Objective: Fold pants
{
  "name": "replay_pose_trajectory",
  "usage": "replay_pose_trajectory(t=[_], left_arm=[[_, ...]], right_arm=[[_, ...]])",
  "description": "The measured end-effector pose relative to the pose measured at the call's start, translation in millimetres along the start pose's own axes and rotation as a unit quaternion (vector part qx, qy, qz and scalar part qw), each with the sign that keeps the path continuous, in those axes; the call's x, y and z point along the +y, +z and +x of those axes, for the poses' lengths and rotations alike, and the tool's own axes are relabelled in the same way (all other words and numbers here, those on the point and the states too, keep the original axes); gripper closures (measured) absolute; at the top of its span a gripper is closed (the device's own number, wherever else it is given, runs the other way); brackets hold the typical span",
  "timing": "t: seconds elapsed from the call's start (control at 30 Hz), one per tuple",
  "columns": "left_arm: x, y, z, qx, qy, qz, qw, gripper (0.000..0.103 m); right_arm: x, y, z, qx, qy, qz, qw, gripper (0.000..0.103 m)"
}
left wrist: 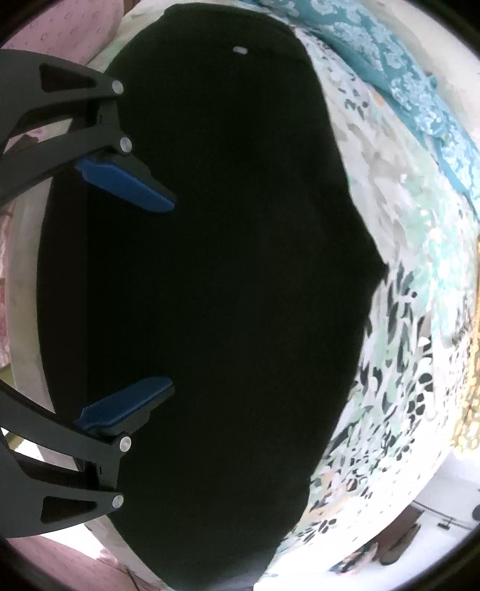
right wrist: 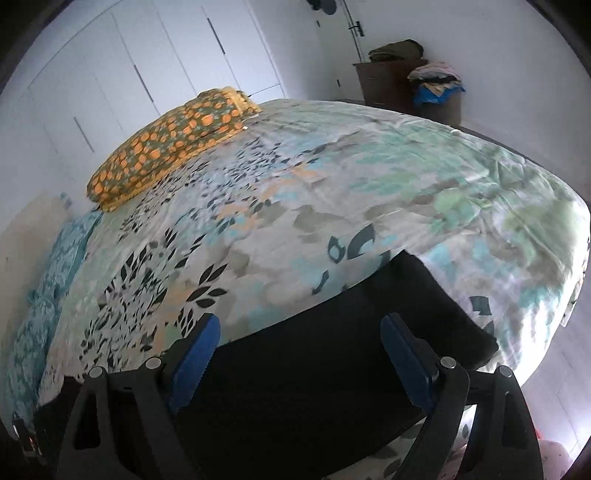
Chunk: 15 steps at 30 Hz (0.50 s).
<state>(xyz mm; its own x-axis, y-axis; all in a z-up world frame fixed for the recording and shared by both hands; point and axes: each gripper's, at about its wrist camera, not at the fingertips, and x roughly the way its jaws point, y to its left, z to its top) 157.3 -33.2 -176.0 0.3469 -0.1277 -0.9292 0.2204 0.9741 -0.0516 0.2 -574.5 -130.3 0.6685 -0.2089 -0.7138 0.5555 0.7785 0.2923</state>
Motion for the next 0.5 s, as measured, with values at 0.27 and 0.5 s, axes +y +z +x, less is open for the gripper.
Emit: replay_pose_trajectory(t=[0.27,0.5], left_arm=[[14.4,5.2,-16.7,-0.043,-0.008,-0.033,0.9985,0.011],[20.4,3.7,-7.6,-0.032,0.002,-0.042,0.9986,0.011]], right_arm=[[8.2,-3.7,-1.8,0.0,0.006,-0.014,1.0,0.015],[14.2,-5.7,-1.7,-0.001,0.011,-0.029,1.0,0.015]])
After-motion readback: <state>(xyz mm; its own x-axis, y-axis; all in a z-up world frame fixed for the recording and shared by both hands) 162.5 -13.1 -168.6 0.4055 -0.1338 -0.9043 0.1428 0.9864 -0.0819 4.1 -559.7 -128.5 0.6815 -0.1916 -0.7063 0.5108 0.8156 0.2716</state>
